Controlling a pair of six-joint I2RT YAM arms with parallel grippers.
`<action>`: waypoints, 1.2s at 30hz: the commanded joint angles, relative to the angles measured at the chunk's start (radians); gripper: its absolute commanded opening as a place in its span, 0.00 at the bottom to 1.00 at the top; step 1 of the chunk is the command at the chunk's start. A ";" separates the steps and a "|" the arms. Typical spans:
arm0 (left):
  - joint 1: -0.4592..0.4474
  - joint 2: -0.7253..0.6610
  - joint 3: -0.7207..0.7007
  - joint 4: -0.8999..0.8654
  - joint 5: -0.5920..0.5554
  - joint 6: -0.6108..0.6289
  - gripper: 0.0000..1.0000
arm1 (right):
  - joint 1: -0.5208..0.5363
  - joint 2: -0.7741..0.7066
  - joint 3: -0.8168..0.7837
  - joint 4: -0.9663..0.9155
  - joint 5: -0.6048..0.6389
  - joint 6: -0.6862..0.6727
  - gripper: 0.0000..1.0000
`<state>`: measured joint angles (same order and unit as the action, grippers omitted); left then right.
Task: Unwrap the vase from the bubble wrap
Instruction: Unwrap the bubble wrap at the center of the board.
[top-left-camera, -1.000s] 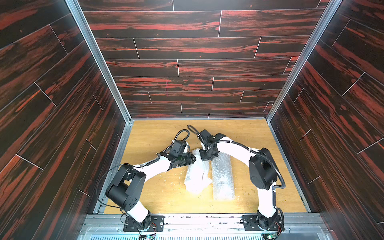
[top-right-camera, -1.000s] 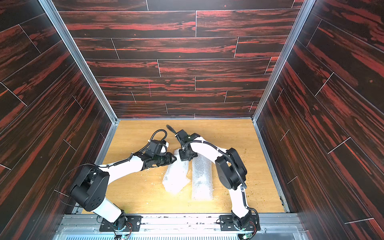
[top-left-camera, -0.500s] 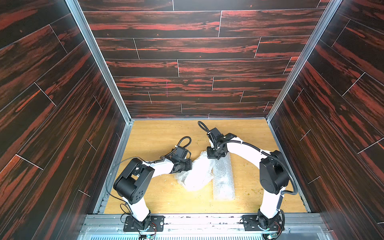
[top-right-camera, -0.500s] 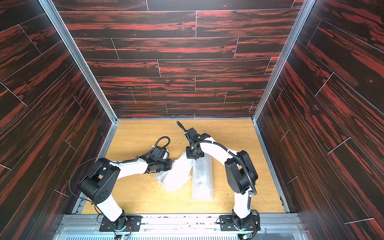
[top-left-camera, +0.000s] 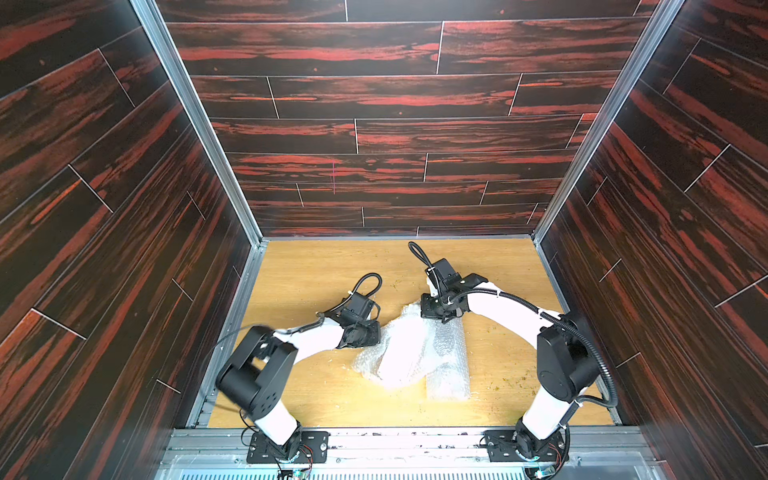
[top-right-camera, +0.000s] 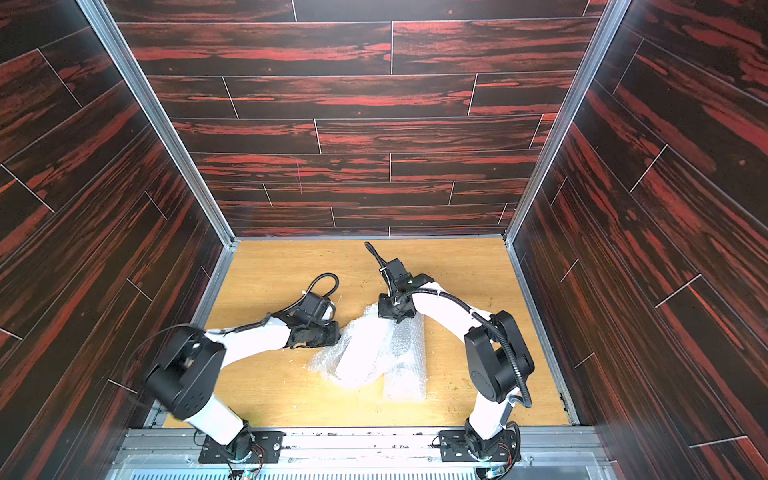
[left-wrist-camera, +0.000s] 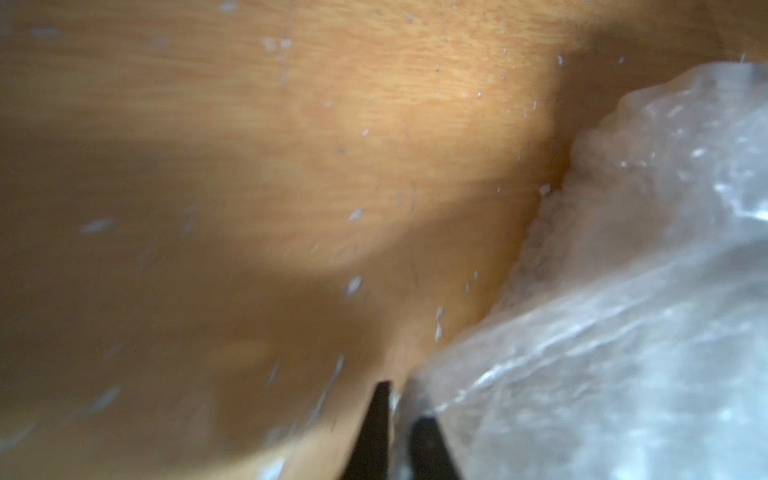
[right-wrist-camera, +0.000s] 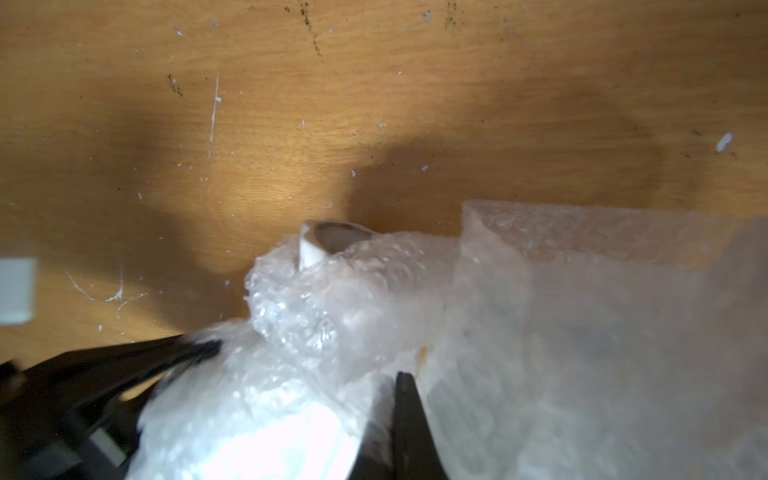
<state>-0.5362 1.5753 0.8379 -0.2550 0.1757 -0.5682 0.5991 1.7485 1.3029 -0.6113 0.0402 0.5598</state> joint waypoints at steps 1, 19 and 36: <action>0.022 -0.137 -0.006 -0.253 -0.022 0.083 0.47 | -0.038 -0.064 -0.010 0.068 0.035 0.044 0.00; -0.090 0.002 0.336 -0.274 0.031 0.114 1.00 | -0.004 -0.031 0.034 0.077 -0.026 0.034 0.00; -0.075 0.248 0.440 -0.291 -0.077 0.120 0.00 | 0.011 -0.018 0.043 0.101 -0.040 0.035 0.00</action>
<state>-0.6262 1.8206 1.2991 -0.5072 0.1490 -0.4423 0.6052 1.7393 1.3132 -0.5377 -0.0071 0.5869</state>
